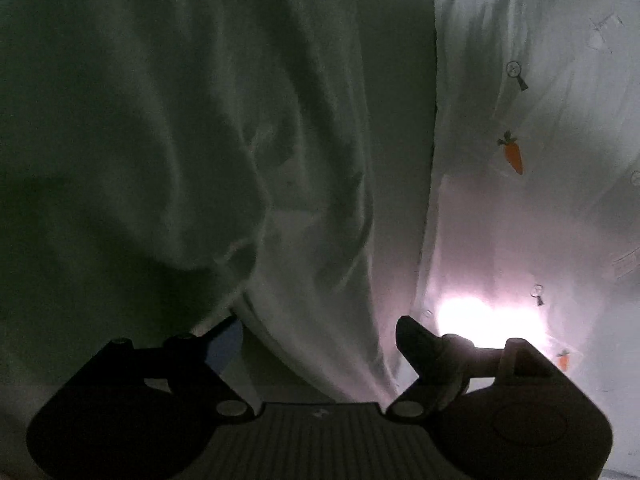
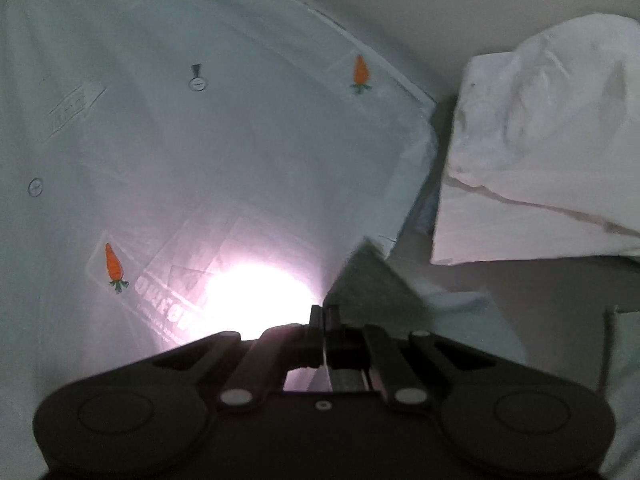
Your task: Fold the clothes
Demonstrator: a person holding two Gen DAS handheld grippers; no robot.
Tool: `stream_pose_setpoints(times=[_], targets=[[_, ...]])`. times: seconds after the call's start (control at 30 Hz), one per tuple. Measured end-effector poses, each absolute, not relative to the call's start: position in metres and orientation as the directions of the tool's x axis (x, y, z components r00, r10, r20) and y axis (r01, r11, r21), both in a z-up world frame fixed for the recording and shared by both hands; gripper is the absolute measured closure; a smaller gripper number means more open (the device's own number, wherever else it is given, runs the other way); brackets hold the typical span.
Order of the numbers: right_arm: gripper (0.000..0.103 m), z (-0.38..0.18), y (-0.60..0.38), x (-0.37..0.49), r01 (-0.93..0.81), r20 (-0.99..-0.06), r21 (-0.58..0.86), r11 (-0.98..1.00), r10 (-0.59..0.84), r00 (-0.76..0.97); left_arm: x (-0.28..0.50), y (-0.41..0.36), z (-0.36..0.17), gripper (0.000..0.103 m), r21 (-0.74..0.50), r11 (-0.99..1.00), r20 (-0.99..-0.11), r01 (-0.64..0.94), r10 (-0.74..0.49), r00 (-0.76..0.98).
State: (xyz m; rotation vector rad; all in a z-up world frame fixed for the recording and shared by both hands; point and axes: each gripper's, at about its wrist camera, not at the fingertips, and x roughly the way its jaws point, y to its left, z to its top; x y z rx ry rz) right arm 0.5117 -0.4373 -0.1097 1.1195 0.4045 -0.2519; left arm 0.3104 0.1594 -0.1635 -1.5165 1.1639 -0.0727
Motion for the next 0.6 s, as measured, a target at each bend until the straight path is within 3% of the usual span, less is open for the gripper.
stream_pose_setpoints(times=[0.17,0.4,0.5,0.57,0.6], targets=[[0.102,-0.117,-0.445,0.507,0.381,-0.416,0.846,0.373,0.015,0.909,0.312,0.130,-0.186,0.019,-0.770,0.040,-0.451,-0.637,-0.741,0.497],[0.102,-0.122,-0.451,0.508,0.357,-0.397,0.872,0.335,0.056,0.916,0.322,0.084,-0.198,0.020,-0.762,0.030,-0.459,-0.647,-0.730,0.506],[0.102,-0.121,-0.455,0.511,0.346,-0.392,0.878,0.331,0.081,0.916,0.327,0.077,-0.202,0.032,-0.750,0.015,-0.487,-0.661,-0.689,0.536],[0.102,-0.123,-0.459,0.517,0.341,-0.390,0.880,0.330,0.093,0.916,0.328,0.077,-0.203,0.067,-0.730,0.028,-0.533,-0.683,-0.649,0.543],[0.102,-0.124,-0.461,0.520,0.343,-0.393,0.879,0.331,0.098,0.914,0.328,0.077,-0.203,0.077,-0.723,0.031,-0.549,-0.690,-0.632,0.547]])
